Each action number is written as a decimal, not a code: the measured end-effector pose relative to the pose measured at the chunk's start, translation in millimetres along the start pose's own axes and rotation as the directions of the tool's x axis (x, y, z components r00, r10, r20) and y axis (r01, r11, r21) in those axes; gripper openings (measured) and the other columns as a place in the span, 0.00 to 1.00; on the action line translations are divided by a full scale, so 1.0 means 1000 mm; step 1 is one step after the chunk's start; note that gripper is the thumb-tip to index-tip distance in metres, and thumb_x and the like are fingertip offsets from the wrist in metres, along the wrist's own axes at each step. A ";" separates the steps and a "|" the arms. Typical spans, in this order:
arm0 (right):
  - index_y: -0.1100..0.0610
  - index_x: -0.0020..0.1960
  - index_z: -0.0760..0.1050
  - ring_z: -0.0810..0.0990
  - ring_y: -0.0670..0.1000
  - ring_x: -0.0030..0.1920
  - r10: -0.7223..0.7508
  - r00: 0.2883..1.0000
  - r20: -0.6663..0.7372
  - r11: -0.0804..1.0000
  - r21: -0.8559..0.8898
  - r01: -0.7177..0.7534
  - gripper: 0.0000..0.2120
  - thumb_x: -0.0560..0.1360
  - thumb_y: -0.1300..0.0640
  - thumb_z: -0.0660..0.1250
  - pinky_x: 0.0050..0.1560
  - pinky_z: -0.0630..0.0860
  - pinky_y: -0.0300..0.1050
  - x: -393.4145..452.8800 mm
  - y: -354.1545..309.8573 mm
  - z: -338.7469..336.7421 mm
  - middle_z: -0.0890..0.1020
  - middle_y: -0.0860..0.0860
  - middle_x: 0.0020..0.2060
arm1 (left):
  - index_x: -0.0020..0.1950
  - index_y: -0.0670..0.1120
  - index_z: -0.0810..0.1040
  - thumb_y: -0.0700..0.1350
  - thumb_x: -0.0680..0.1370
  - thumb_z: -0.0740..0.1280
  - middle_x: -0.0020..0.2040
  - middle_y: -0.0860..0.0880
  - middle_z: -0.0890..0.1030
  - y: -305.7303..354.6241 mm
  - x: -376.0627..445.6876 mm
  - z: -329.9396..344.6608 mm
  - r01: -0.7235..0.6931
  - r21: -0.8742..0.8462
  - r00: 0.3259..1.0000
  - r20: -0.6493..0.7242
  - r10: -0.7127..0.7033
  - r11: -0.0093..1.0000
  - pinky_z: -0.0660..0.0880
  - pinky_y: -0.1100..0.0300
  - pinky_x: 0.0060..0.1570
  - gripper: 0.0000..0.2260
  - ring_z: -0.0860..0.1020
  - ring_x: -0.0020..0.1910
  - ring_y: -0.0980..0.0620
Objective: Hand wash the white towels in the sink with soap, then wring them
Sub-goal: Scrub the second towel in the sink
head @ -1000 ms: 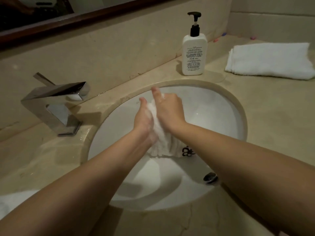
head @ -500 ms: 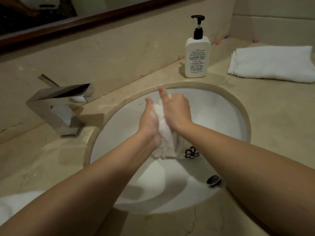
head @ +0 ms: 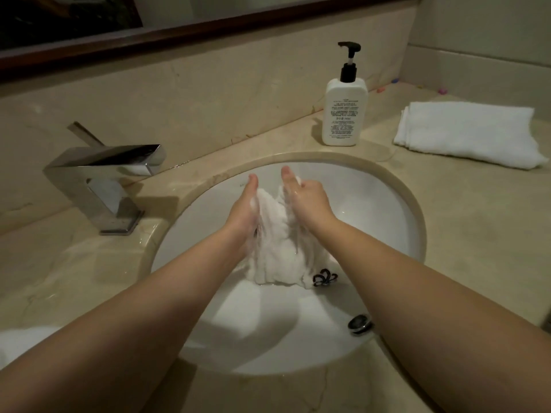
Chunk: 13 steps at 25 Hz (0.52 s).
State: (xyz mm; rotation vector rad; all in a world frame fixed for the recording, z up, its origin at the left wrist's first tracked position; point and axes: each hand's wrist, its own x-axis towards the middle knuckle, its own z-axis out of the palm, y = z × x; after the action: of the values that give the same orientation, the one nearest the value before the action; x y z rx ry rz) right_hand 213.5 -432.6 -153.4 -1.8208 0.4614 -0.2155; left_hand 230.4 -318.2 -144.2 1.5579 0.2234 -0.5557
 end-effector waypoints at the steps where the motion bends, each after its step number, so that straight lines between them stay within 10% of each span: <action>1: 0.57 0.37 0.70 0.71 0.51 0.33 0.062 0.996 0.068 0.998 0.025 -0.064 0.21 0.80 0.42 0.62 0.35 0.66 0.44 0.002 0.001 -0.004 0.72 0.50 0.31 | 0.46 0.46 0.78 0.59 0.83 0.56 0.40 0.47 0.82 0.000 0.003 -0.006 0.000 0.058 1.000 -0.005 0.000 0.998 0.73 0.57 0.40 0.20 0.80 0.39 0.48; 6: 0.58 0.54 0.76 0.72 0.52 0.40 0.278 0.920 0.276 0.961 -0.090 -0.263 0.14 0.77 0.49 0.61 0.41 0.68 0.45 0.001 0.004 -0.016 0.74 0.51 0.39 | 0.45 0.41 0.76 0.40 0.80 0.63 0.42 0.43 0.81 -0.001 0.007 -0.023 0.053 0.422 0.999 -0.022 -0.048 0.905 0.78 0.55 0.41 0.06 0.79 0.37 0.44; 9: 0.57 0.41 0.71 0.69 0.53 0.36 0.269 0.932 0.244 0.959 -0.161 -0.235 0.08 0.75 0.53 0.63 0.40 0.65 0.46 0.005 0.007 -0.018 0.72 0.53 0.36 | 0.41 0.43 0.76 0.47 0.80 0.71 0.44 0.42 0.84 -0.008 0.011 -0.031 -0.109 0.664 0.992 0.022 0.126 0.739 0.82 0.49 0.52 0.11 0.84 0.43 0.42; 13: 0.61 0.43 0.76 0.76 0.53 0.38 0.286 0.931 0.228 0.937 -0.270 -0.221 0.16 0.73 0.48 0.73 0.40 0.71 0.45 0.003 0.012 -0.020 0.78 0.53 0.37 | 0.33 0.44 0.70 0.59 0.80 0.68 0.29 0.47 0.77 -0.007 0.006 -0.030 -0.115 0.875 0.979 0.020 0.202 0.470 0.74 0.58 0.37 0.24 0.79 0.29 0.47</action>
State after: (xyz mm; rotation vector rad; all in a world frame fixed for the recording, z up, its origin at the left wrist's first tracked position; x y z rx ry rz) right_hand 206.1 -454.7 -159.2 -1.9672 0.5468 0.2738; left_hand 238.8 -289.0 -154.5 2.6015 -0.2057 -0.4635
